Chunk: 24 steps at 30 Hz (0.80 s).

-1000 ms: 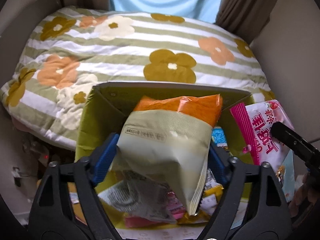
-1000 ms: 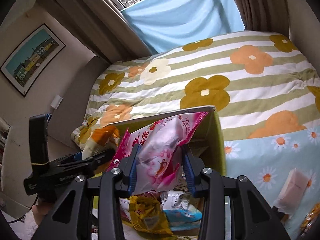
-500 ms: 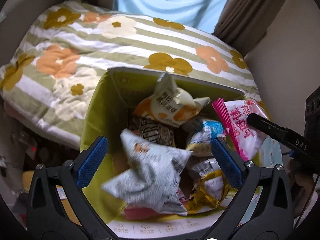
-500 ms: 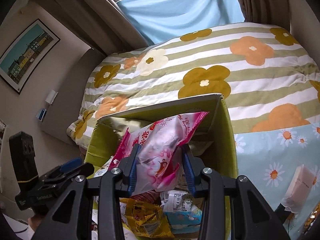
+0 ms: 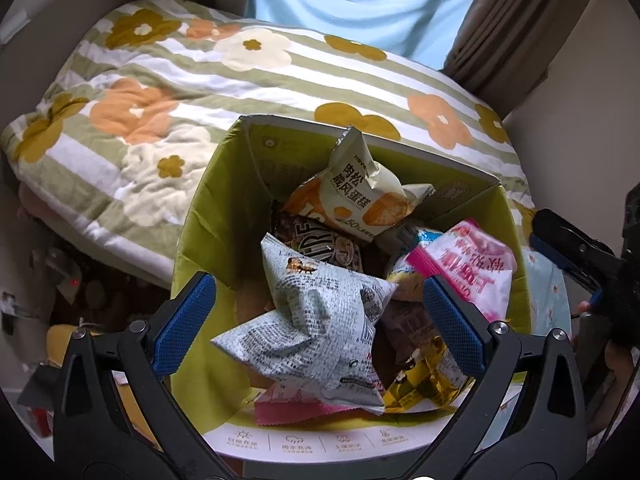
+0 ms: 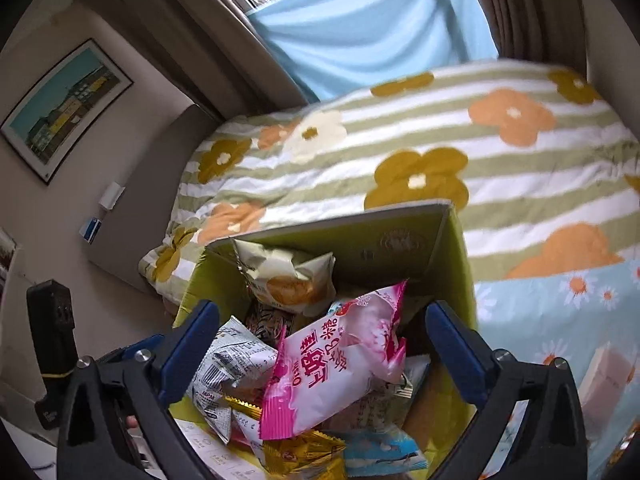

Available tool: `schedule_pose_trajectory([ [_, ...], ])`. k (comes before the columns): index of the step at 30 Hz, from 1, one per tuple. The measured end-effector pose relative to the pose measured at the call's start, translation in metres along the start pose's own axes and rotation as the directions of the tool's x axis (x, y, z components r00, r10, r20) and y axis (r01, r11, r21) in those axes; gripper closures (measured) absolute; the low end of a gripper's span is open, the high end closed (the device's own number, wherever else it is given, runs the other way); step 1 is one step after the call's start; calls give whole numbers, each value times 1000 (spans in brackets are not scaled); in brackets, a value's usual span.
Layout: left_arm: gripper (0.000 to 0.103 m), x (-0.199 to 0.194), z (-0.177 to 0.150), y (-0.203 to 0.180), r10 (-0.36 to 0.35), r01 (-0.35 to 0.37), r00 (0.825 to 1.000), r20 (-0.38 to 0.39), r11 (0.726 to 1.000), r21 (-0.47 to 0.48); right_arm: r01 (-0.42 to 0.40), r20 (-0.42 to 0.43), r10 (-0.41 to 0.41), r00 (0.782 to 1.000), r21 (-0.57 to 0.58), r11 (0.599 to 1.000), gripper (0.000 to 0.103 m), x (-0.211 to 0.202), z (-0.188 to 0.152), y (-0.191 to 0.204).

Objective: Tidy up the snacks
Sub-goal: 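Carry both packs over the yellow box and open both grippers to drop them, then withdraw both grippers from the box back toward the last snacks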

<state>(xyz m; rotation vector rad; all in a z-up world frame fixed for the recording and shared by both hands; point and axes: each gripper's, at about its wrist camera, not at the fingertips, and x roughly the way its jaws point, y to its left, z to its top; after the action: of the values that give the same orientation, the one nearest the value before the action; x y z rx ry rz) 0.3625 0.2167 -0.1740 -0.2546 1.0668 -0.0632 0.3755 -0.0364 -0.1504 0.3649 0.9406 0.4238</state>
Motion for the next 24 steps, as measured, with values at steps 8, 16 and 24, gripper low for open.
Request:
schedule_pose_trajectory([
  [8, 1, -4, -7, -8, -4, 4, 1000, -2, 1000, 5, 12, 14, -12, 1000, 3, 1000, 0, -13, -8, -6],
  [16, 1, -12, -10, -16, -19, 19, 1000, 8, 999, 26, 27, 18, -27, 999, 14, 1000, 0, -28, -18, -9],
  [24, 1, -18, -12, -40, -67, 66, 998, 10, 994, 82, 36, 39, -37, 999, 33, 999, 0, -49, -24, -12],
])
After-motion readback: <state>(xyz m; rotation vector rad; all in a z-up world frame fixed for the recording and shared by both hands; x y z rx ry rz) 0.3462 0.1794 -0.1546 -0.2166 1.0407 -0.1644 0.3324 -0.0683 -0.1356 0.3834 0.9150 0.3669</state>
